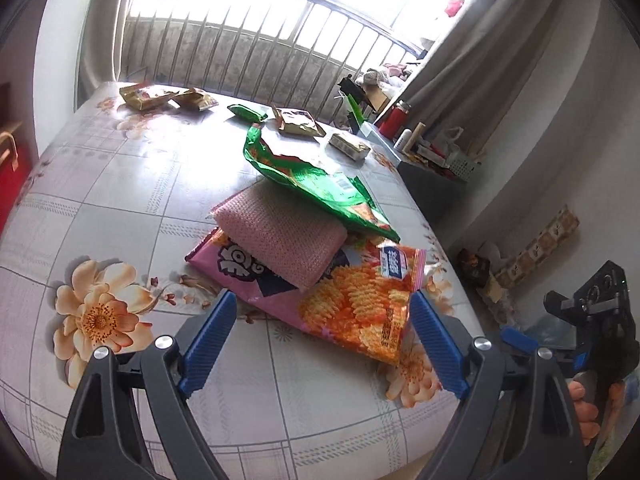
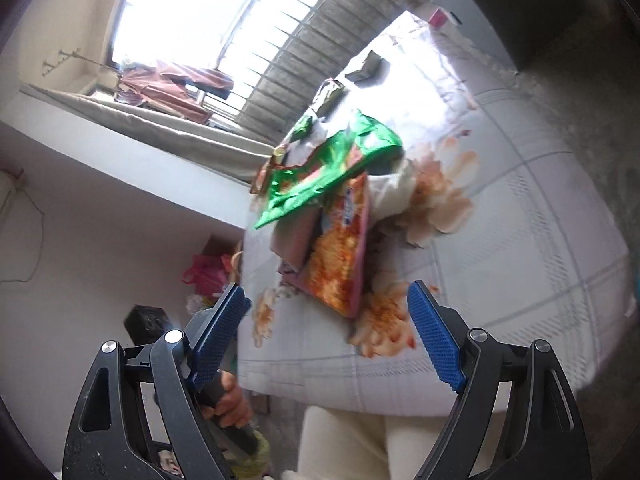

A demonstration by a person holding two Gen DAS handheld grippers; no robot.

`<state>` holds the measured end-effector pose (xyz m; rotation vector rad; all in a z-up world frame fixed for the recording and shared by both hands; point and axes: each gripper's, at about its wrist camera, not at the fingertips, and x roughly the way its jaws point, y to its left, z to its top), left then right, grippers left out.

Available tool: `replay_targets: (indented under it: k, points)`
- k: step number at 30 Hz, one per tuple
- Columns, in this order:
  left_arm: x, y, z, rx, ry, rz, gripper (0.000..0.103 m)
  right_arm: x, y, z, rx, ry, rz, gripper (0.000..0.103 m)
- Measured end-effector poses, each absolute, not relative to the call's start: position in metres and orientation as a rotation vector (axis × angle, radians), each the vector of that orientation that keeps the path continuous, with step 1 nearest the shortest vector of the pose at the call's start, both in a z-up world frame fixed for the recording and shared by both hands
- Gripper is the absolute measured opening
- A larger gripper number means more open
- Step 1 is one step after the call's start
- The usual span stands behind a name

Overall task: Collect trash
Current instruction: 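Lower both tools onto the pink snack bag and pink cloth pile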

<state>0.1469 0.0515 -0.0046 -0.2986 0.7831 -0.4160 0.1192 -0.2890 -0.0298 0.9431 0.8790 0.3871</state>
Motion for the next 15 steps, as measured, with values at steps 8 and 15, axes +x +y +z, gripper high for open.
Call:
replay_targets:
  k: [8,15]
  points:
    - [0.203,0.082,-0.014,-0.505,0.877,-0.398,0.073,0.217,-0.265,-0.041,1.154,0.931,0.443,0.071]
    - [0.233,0.096,-0.054,-0.852,1.047,-0.448,0.050,0.258,-0.255,-0.068,1.277,0.997,0.380,0.066]
